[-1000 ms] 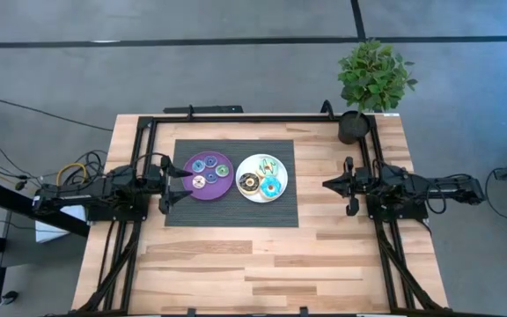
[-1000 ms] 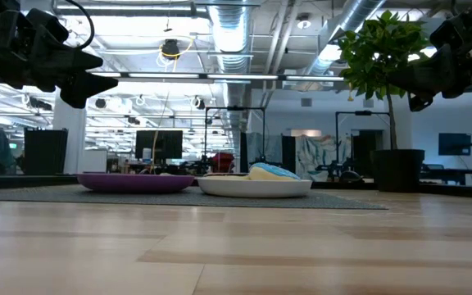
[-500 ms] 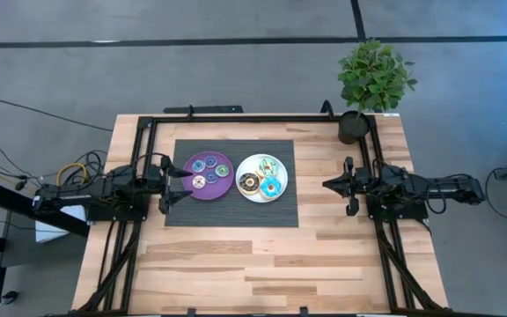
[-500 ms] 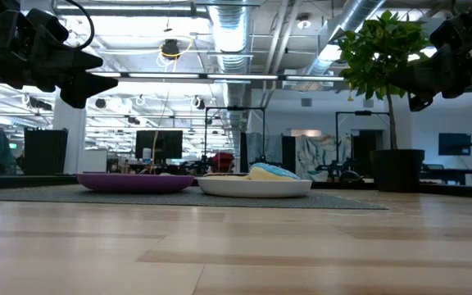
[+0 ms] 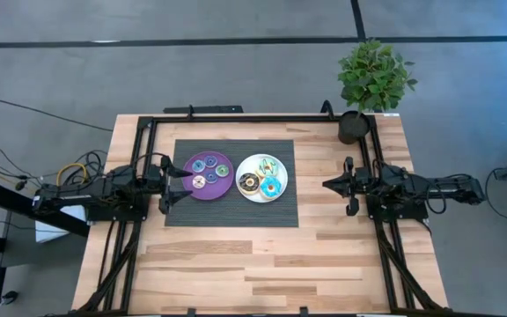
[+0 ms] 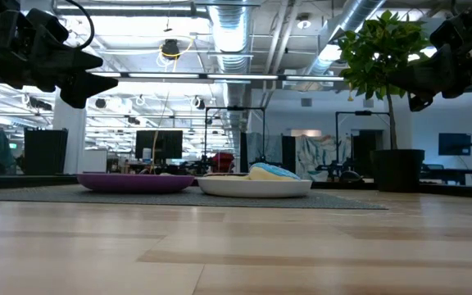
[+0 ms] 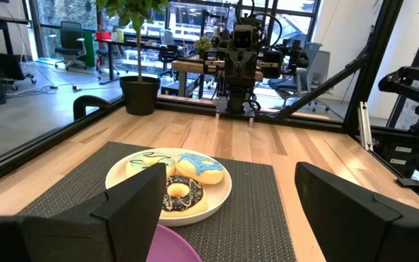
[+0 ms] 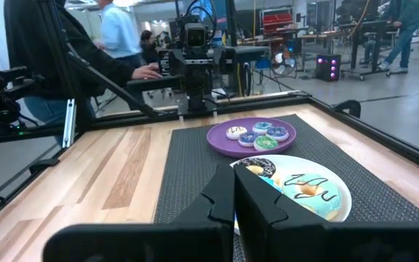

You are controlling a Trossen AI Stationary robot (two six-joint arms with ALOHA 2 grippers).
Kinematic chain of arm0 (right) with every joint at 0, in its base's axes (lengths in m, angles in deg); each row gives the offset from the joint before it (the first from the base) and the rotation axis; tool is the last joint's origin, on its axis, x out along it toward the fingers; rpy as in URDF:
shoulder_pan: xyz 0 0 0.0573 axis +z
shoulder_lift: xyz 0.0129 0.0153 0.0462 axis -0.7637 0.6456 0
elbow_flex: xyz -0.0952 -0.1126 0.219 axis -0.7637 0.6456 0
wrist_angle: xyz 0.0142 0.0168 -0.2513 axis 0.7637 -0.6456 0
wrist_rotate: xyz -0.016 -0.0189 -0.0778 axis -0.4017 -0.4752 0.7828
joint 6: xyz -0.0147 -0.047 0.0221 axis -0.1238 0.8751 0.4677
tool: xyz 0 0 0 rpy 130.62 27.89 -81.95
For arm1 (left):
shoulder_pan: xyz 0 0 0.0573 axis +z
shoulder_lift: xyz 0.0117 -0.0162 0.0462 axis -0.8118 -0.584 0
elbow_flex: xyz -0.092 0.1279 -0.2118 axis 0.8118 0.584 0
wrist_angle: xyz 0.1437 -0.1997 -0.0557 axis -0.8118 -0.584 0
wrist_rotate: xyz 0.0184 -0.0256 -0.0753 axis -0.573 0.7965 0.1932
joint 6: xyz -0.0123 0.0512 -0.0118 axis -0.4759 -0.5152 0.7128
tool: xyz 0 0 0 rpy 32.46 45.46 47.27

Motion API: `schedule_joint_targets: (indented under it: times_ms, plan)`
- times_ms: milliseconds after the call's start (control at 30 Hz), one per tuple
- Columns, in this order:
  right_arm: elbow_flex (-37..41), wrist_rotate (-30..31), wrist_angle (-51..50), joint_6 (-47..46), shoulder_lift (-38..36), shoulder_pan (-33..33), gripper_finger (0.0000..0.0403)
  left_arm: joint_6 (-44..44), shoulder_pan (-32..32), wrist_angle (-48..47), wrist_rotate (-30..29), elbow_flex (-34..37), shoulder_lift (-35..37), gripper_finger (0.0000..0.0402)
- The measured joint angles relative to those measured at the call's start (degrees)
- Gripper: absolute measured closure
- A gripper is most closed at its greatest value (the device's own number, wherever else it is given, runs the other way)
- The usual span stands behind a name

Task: Pick & Place donuts
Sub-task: Return to Home Position

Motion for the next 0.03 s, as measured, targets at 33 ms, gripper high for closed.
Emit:
schedule_joint_targets:
  times_ms: [33]
  plan:
    - [0.0, 0.01, 0.0, 0.0, 0.01, 0.0, 0.0403, 0.0, 0.0, -0.01, 0.0, 0.0, 0.01, 0.0104]
